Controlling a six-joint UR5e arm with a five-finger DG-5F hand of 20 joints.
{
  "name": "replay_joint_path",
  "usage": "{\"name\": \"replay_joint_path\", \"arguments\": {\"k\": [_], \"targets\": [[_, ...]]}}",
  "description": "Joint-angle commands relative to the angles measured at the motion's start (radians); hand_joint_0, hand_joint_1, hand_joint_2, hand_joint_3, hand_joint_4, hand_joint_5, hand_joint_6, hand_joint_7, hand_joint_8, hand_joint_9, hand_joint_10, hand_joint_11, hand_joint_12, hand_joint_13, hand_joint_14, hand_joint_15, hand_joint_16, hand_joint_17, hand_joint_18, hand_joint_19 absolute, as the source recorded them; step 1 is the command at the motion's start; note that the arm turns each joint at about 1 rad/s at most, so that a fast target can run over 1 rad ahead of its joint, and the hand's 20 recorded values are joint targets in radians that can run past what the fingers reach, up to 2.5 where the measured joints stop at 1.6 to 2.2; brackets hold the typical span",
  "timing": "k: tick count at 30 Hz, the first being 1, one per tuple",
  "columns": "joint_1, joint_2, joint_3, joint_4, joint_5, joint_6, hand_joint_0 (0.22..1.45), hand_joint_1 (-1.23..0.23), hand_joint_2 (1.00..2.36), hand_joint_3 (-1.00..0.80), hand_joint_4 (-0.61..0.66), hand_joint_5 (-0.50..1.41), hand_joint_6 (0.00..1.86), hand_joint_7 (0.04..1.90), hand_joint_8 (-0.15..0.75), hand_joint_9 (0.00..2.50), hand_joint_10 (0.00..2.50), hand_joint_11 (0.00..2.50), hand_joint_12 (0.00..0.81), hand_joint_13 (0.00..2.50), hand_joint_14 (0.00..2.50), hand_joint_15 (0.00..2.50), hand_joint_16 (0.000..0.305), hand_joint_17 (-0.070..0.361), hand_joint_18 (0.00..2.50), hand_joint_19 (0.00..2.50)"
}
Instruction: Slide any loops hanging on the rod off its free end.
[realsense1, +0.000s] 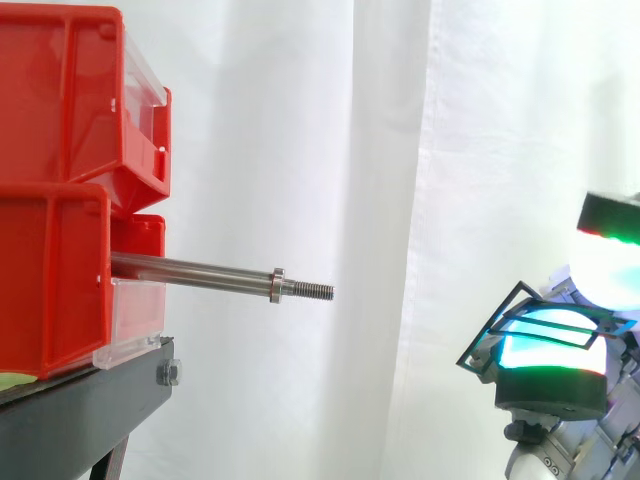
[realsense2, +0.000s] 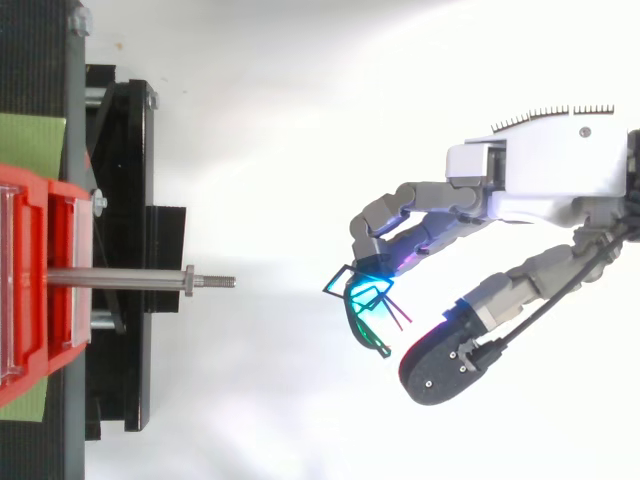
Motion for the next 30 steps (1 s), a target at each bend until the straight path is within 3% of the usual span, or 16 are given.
{"name": "replay_joint_path", "arguments": {"k": [1,10,30], "targets": [[0.001,0.001,0.000,-0.002,0.002,-0.002,0.64,-0.74,1.00,-0.50,0.15,-0.16,0.67,1.34,0.252,0.67,0.00,0.03,0.289,0.53,0.00,0.00,0.044,0.100,0.52,0.09],[-0.001,0.001,0.000,-0.003,-0.004,0.000,0.68,-0.85,1.01,-0.39,0.14,-0.19,0.75,1.26,0.253,0.65,0.00,0.04,0.291,0.54,0.00,0.00,0.044,0.100,0.53,0.08],[0.001,0.004,0.002,-0.003,0.002,0.003,0.72,-0.93,1.00,-0.50,0.12,-0.20,0.76,1.22,0.226,0.60,0.00,0.03,0.283,0.51,0.00,0.00,0.044,0.099,0.53,0.03]]}}
